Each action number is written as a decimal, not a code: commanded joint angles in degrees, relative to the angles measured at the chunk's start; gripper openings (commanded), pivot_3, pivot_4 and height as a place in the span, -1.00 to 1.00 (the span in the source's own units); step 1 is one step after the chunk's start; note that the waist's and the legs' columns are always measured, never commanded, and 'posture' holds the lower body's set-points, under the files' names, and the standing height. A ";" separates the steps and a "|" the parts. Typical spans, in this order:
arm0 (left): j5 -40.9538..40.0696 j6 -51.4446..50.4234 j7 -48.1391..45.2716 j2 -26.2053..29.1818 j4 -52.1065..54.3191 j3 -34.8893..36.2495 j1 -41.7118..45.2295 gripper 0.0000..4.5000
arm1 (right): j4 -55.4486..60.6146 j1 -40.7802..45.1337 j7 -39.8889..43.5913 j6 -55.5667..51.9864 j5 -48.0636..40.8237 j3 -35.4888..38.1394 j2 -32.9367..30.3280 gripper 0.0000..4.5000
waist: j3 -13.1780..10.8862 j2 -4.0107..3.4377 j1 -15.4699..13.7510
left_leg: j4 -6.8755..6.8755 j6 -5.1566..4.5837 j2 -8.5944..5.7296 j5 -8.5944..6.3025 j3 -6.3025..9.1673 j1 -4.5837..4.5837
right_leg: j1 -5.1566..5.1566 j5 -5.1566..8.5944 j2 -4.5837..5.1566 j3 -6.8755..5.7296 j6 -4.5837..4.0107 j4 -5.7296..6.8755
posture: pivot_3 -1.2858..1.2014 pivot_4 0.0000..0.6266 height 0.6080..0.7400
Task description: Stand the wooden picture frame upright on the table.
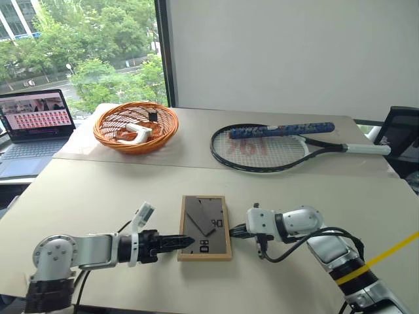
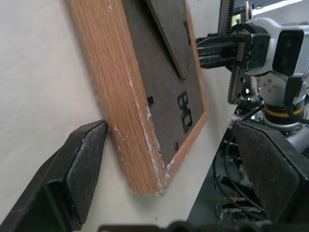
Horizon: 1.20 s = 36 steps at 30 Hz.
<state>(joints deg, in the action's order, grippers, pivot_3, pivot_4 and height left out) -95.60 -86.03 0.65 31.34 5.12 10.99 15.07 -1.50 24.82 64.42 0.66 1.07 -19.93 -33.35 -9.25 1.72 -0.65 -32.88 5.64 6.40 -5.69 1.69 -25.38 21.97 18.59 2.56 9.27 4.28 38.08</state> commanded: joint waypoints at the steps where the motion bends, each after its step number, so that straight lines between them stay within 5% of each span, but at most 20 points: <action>1: -9.44 3.62 4.67 0.54 -0.64 -7.98 -0.05 0.98 | 2.27 -0.33 -1.30 -1.13 0.37 -0.29 0.74 -1.00 | 0.00 0.00 0.05 | 0.00 0.00 0.00 0.00 0.00 0.00 | 0.01 -0.01 0.00 0.00 0.00 0.00 | 0.03 -0.52 0.75; 10: -17.40 12.99 9.56 7.33 -0.40 -12.90 -0.76 0.98 | 3.13 -1.29 -2.05 -2.29 0.71 -0.48 0.76 -1.00 | 0.00 0.01 0.19 | 0.06 0.04 0.00 0.03 0.02 -0.11 | 0.08 -0.03 -0.02 0.01 -0.03 0.02 | 0.03 -0.52 0.75; 19: -17.40 14.97 3.24 9.84 -1.69 -10.37 0.37 -0.46 | 4.04 -0.72 -2.06 -3.92 -0.90 1.53 -0.30 -1.00 | -0.02 0.03 0.28 | 0.09 0.08 0.00 0.05 0.01 -0.12 | 0.20 -0.03 -0.02 0.01 -0.04 -0.01 | 0.03 -0.52 0.75; 24: -17.40 15.08 0.52 10.15 -2.82 -9.61 2.56 -0.48 | 5.03 0.40 -1.16 -10.11 -7.00 8.00 -2.87 -1.00 | -0.05 0.04 0.08 | 0.09 0.09 0.00 0.06 0.01 -0.24 | 0.18 -0.04 -0.02 0.01 -0.04 -0.01 | 0.03 -0.52 0.75; 30: -17.40 12.05 -7.26 14.32 -4.62 -7.23 5.45 -0.48 | 9.72 5.14 -0.04 -35.31 -26.11 20.50 -6.23 -1.00 | -0.09 0.05 0.27 | 0.08 0.12 0.00 0.11 0.02 -0.56 | 0.32 -0.12 -0.03 0.01 -0.01 -0.01 | 0.03 -0.52 0.75; 31: -17.40 11.70 -8.24 15.00 -4.66 -7.35 5.84 -0.48 | 10.72 5.78 0.08 -38.32 -28.45 21.36 -6.55 -0.74 | -0.09 0.05 0.37 | 0.13 0.12 0.01 0.11 0.03 -0.56 | 0.33 -0.12 -0.03 0.01 -0.01 -0.02 | 0.03 -0.52 0.75; 36: -11.87 8.34 -15.11 15.40 -7.86 -9.57 11.94 -0.48 | 16.18 13.79 -2.90 -52.91 -39.21 21.29 -4.39 -0.02 | -0.14 0.03 0.66 | 0.18 0.08 0.00 0.08 0.03 -0.68 | 0.43 -0.10 -0.03 0.00 -0.03 -0.05 | 0.03 -0.52 0.75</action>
<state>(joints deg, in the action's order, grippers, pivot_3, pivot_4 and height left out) -108.86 -76.43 -10.61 46.96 -1.94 1.35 24.23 11.00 35.49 62.85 -47.66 -34.15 1.02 -38.38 -9.38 1.75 0.00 -32.72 5.73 6.41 -5.60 1.72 -26.13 22.47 18.49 2.52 9.27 4.25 38.06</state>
